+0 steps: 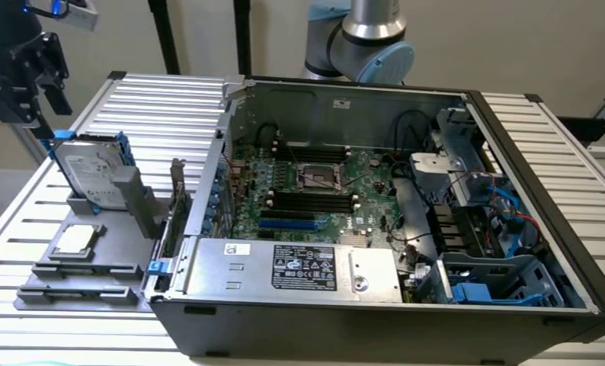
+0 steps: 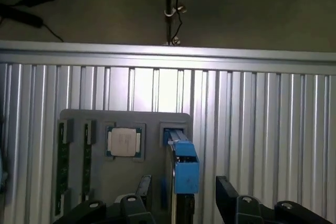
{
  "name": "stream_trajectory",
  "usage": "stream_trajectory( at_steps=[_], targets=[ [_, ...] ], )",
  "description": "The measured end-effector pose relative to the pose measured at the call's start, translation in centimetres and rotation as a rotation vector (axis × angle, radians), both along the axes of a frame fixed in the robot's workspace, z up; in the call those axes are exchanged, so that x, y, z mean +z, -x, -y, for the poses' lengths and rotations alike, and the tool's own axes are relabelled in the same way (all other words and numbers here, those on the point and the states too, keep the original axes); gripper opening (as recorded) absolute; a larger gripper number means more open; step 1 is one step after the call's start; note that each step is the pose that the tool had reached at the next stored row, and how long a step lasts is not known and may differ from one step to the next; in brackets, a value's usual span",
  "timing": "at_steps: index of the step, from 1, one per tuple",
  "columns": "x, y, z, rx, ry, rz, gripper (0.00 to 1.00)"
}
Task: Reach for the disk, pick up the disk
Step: 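Pick up the disk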
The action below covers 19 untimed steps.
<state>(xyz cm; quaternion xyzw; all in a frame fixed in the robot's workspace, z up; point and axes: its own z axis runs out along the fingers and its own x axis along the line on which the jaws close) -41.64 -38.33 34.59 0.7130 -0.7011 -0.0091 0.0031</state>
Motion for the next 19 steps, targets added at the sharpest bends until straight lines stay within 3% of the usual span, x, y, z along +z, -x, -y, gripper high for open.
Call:
stream_trajectory(
  at_steps=[14,19],
  targets=[
    [-1.92,0.0,-0.01,-0.014,0.0000,0.0007,0.60],
    [-2.84,0.0,-0.20,-0.015,-0.0001,0.0009,0.60]
  ],
)
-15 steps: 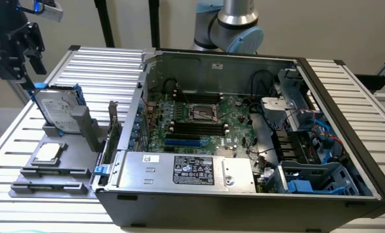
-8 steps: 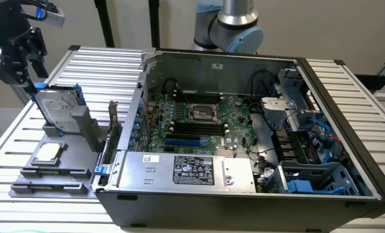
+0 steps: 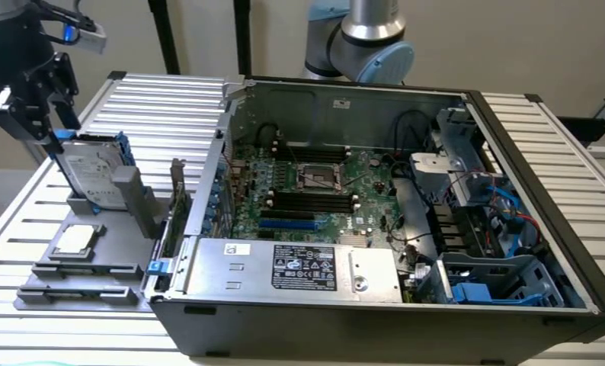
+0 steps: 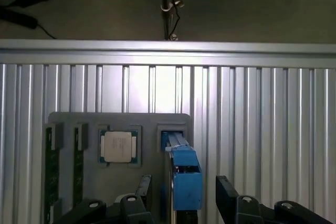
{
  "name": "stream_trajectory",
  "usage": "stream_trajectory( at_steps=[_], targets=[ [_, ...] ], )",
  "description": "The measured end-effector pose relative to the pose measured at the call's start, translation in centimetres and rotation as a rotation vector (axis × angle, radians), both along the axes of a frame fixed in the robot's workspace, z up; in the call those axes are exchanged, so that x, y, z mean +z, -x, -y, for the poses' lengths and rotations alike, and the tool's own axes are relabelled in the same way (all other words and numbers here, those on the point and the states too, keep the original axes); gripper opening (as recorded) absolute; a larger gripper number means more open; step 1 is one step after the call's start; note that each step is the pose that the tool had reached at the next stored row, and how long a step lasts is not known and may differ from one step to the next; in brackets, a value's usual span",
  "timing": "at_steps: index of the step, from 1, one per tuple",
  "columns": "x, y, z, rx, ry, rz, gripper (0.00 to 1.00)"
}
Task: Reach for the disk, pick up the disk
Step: 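Pick up the disk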
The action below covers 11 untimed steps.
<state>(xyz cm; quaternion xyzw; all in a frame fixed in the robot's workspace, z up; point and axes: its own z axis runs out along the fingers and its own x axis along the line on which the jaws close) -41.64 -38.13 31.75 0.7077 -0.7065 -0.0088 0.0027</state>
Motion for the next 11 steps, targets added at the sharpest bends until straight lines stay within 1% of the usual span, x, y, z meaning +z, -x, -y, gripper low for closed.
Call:
stream_trajectory(
  at_steps=[4,11],
  targets=[
    [-0.73,0.0,-0.13,0.000,0.0001,-0.0001,0.60],
    [-2.00,0.1,-0.14,0.001,0.0000,0.0000,0.60]
  ],
)
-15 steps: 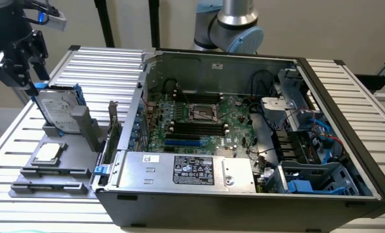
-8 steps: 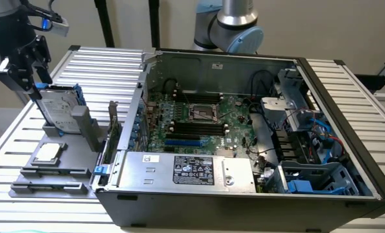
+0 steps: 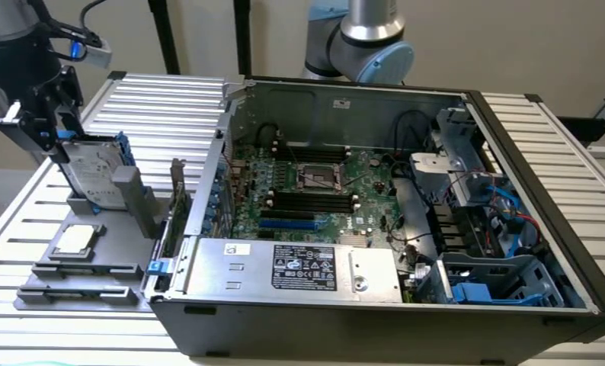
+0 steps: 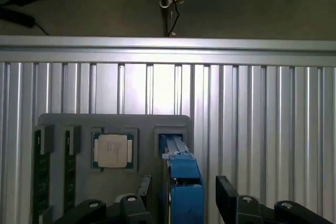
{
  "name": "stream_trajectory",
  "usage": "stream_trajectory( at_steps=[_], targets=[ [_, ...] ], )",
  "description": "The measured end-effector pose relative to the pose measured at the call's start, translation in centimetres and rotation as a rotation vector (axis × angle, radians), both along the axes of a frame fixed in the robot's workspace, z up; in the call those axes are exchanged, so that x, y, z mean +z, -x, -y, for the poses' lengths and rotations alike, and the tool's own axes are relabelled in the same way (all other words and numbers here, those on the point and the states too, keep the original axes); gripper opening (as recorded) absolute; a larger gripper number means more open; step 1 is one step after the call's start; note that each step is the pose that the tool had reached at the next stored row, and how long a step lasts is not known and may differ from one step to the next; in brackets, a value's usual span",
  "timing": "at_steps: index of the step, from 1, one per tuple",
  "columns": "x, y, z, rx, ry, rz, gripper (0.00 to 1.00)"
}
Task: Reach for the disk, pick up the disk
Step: 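Pick up the disk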
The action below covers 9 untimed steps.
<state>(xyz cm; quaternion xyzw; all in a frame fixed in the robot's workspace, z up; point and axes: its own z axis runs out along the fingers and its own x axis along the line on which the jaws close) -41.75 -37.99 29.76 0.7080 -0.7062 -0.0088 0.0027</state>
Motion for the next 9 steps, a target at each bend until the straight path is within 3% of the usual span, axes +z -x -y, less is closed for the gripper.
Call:
stream_trajectory(
  at_steps=[4,9],
  targets=[
    [-0.60,0.01,0.00,0.007,0.0000,0.0000,0.60],
    [-0.65,0.01,0.00,0.011,0.0001,-0.0002,0.60]
  ],
)
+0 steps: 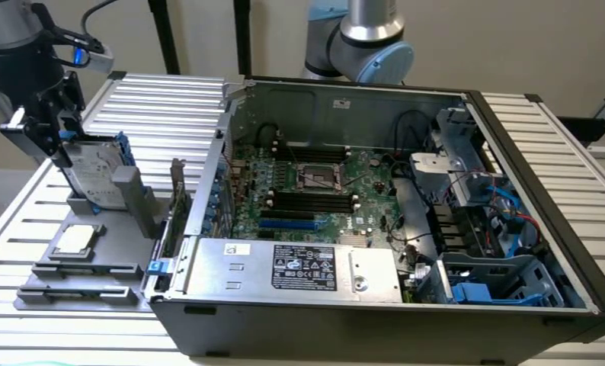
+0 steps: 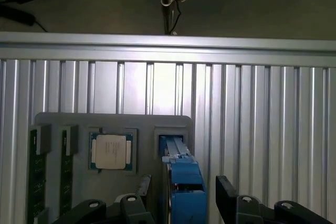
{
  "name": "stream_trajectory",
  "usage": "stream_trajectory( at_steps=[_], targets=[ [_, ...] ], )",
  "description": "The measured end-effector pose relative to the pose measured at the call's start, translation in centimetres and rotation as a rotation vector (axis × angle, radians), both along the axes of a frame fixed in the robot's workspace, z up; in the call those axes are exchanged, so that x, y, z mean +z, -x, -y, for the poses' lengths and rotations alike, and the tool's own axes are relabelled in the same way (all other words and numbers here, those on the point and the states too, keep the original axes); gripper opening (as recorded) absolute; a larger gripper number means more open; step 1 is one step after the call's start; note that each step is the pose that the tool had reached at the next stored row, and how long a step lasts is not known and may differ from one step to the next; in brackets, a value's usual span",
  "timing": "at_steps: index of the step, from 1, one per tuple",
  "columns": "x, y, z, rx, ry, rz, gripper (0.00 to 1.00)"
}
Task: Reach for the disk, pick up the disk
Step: 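Pick up the disk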
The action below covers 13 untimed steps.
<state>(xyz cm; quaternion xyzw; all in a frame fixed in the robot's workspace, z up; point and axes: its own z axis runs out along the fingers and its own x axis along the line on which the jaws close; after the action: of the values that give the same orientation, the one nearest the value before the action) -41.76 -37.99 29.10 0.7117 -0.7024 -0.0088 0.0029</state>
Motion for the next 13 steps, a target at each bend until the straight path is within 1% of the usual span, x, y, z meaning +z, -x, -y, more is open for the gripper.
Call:
stream_trajectory(
  at_steps=[6,10,13],
  targets=[
    [-0.01,0.01,0.00,0.000,0.0000,0.0002,0.60],
    [0.00,0.03,0.00,0.003,0.0017,0.0001,0.60],
    [-0.01,0.02,0.00,0.009,0.0018,0.0007,0.60]
  ],
)
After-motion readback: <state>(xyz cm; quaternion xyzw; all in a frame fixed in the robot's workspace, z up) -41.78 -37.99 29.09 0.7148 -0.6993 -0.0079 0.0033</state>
